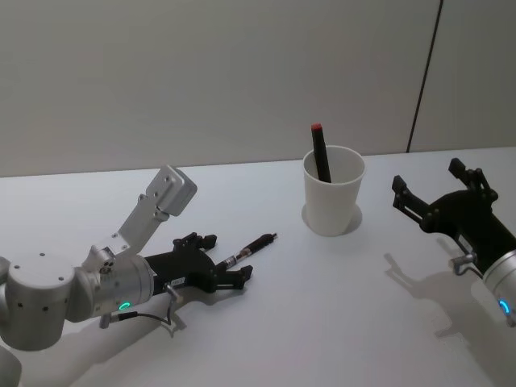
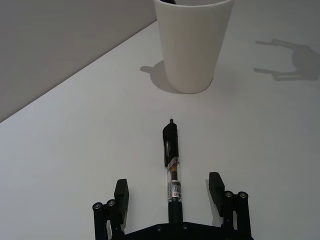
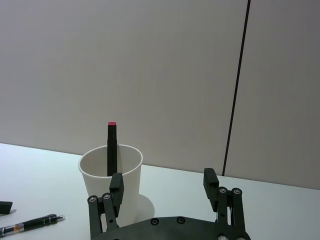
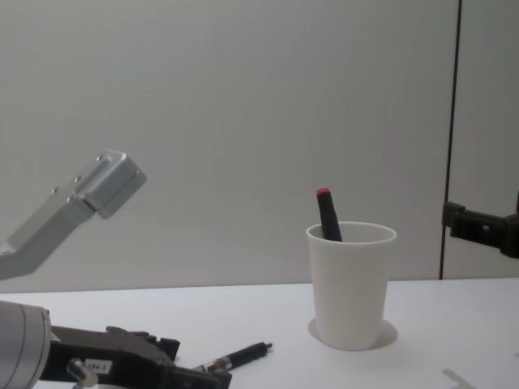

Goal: Place the pen into the pen holder.

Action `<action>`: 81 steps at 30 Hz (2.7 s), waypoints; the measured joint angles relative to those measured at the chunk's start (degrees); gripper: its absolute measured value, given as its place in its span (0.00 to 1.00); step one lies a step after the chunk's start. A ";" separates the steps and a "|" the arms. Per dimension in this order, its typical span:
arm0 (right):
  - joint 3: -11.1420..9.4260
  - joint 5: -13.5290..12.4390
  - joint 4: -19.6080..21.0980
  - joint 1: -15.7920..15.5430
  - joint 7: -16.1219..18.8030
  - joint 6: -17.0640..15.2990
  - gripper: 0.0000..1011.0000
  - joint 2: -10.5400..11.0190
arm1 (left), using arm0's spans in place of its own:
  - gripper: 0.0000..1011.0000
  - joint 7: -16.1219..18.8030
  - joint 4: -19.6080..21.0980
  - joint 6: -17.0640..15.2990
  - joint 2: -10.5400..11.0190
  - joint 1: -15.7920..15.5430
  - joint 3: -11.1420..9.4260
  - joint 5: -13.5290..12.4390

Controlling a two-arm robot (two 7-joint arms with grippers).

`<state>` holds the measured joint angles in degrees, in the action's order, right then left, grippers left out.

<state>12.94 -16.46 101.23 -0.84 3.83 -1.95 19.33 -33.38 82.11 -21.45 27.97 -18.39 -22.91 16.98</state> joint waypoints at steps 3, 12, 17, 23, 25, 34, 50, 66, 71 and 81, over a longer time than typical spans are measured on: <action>0.00 0.00 0.00 0.00 0.00 0.00 0.99 0.00 | 0.99 -0.06 -0.01 0.01 0.01 0.01 0.02 0.07; 0.00 0.00 0.00 0.00 0.00 0.00 0.99 0.00 | 0.86 -0.20 -0.07 0.08 0.05 0.04 0.03 0.21; 0.00 0.00 0.00 0.00 0.00 0.00 0.99 0.00 | 0.73 -0.23 -0.07 0.09 0.06 0.05 0.03 0.25; 0.00 0.00 0.00 0.00 0.00 0.00 0.99 0.00 | 0.54 -0.28 -0.07 0.09 0.06 0.05 0.02 0.29; 0.00 0.00 0.00 0.00 0.00 0.00 0.99 0.00 | 0.48 -0.29 -0.07 0.09 0.06 0.05 0.02 0.30; 0.00 0.00 0.00 0.00 0.00 0.00 0.99 0.00 | 0.20 -0.32 -0.07 0.08 0.06 0.05 0.02 0.32; 0.00 0.00 0.00 0.00 0.00 0.00 0.99 0.00 | 0.12 -0.31 -0.07 0.10 0.06 0.05 0.02 0.36; 0.00 0.00 0.00 0.00 0.00 0.00 0.99 0.00 | 0.12 6.72 1.76 4.09 0.65 2.25 1.37 8.35; 0.00 0.00 0.00 0.00 0.00 0.00 0.99 0.00 | 0.12 9.90 3.25 6.47 1.25 3.46 2.25 12.02; 0.00 0.00 0.00 0.00 0.00 0.00 0.99 0.00 | 0.12 15.39 7.27 13.30 2.87 5.76 4.57 19.47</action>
<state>12.94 -16.46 101.23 -0.84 3.83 -1.95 19.33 -17.99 89.38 -8.15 30.84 -12.63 -18.34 36.44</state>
